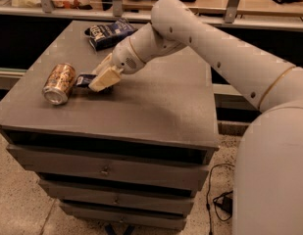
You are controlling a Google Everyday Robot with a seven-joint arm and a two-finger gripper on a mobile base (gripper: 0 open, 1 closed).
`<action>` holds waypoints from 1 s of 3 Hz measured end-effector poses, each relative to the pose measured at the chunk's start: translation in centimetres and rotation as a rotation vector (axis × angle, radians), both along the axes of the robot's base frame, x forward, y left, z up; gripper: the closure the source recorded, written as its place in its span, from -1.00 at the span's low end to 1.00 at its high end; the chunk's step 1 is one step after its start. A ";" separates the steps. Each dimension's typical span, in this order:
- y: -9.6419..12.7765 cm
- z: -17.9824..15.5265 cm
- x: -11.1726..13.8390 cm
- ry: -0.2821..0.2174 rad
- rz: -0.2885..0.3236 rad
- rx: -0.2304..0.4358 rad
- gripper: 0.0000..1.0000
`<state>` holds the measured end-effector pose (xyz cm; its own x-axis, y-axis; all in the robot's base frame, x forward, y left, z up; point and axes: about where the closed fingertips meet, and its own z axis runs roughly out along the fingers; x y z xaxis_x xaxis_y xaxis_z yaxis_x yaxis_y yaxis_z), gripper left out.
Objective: Move rxbar blueberry near orange can
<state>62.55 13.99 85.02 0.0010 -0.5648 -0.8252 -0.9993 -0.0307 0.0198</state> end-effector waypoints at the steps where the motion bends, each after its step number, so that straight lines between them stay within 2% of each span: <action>1: 0.2 -0.1 0.1 0.013 0.003 0.005 0.08; 2: 0.2 0.0 0.4 0.023 0.002 0.010 -0.55; 3: 0.0 0.1 0.6 0.024 -0.005 0.013 -0.99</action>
Offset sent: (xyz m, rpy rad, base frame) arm 0.0073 -0.0028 0.0026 0.0140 0.0262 -0.0054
